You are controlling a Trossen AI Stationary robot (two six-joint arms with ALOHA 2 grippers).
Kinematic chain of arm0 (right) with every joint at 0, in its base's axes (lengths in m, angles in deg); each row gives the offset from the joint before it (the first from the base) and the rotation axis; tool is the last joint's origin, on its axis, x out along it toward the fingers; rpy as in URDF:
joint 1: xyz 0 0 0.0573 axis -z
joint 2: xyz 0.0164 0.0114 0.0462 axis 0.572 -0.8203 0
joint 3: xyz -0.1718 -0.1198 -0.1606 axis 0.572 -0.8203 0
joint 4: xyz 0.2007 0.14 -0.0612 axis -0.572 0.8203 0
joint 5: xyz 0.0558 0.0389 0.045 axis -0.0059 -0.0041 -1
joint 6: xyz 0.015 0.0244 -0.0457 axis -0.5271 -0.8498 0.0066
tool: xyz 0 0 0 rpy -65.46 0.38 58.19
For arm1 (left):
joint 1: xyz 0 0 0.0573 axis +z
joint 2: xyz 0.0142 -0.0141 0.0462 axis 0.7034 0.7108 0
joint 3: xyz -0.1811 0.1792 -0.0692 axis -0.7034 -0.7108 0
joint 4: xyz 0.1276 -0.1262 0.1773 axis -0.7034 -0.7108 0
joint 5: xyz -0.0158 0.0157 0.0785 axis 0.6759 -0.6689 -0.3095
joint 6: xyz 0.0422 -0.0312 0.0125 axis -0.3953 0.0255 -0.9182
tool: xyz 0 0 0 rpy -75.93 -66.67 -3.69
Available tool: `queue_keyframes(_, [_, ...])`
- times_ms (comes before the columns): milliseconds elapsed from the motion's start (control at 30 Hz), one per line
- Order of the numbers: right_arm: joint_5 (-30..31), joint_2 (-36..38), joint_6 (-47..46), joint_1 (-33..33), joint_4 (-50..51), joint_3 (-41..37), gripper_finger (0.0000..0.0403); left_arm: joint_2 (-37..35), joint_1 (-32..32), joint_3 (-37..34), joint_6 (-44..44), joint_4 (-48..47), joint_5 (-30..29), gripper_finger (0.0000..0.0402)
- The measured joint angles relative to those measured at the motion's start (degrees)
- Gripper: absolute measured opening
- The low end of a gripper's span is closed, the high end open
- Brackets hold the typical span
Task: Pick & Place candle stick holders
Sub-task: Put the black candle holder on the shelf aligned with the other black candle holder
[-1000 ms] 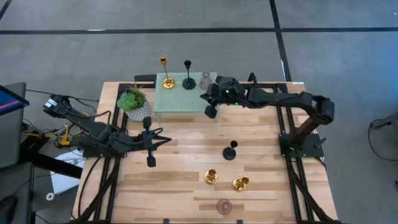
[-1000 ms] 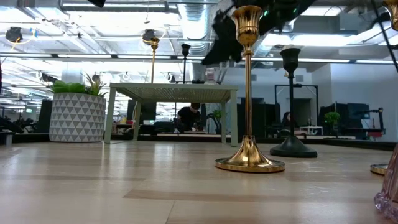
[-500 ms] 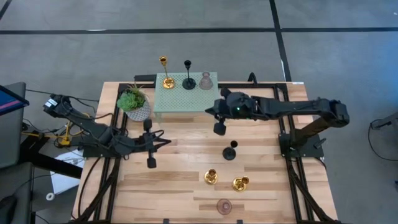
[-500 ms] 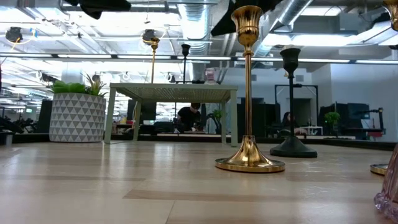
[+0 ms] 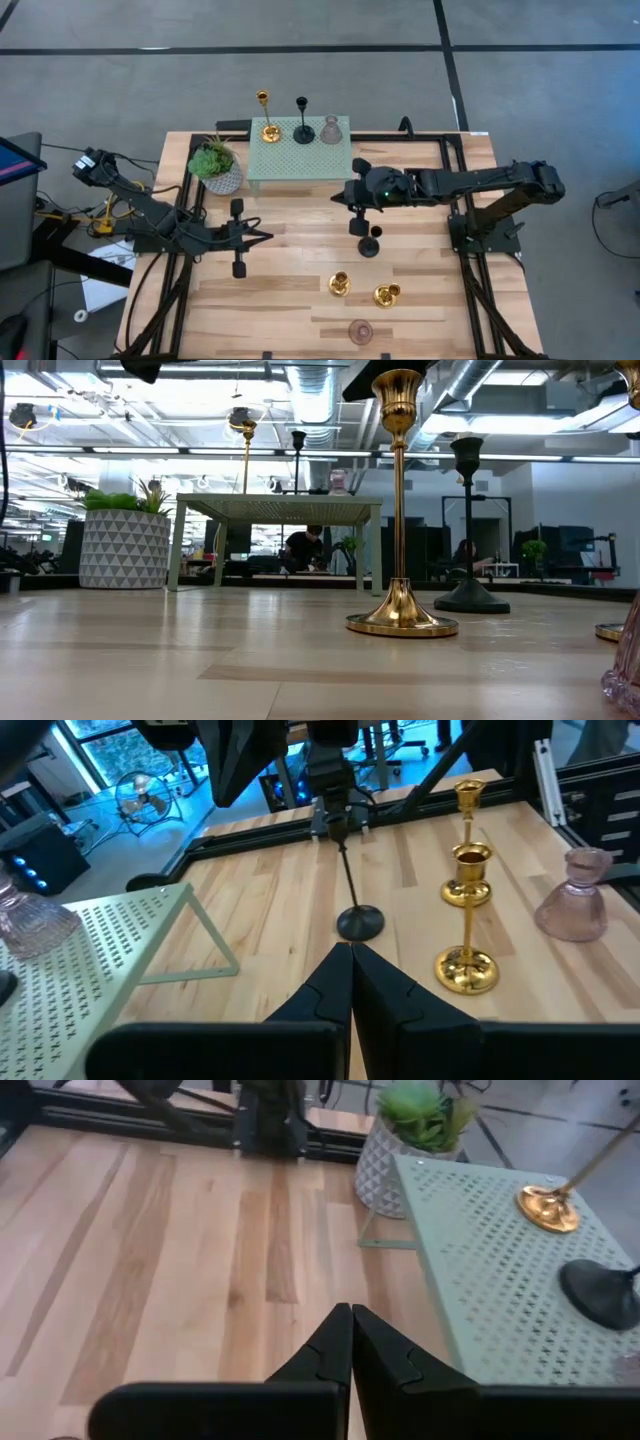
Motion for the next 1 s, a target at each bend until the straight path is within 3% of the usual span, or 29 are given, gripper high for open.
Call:
queue_keyframes(267, [0.19,1.11,0.02,-3.59,2.3,-0.05,0.0,0.0,-0.71,0.0,-0.08,0.32,-0.01,0.0006])
queue_keyframes(467, [3.56,4.06,-0.25,-6.32,1.89,-1.25,0.0,0.02,-0.71,0.0,-0.08,0.36,-0.01,0.0006])
queue_keyframes(1000, [3.84,16.82,-6.11,-12.53,-9.63,-21.58,0.0,0.04,-0.71,-0.04,-0.11,0.36,-0.03,0.0007])
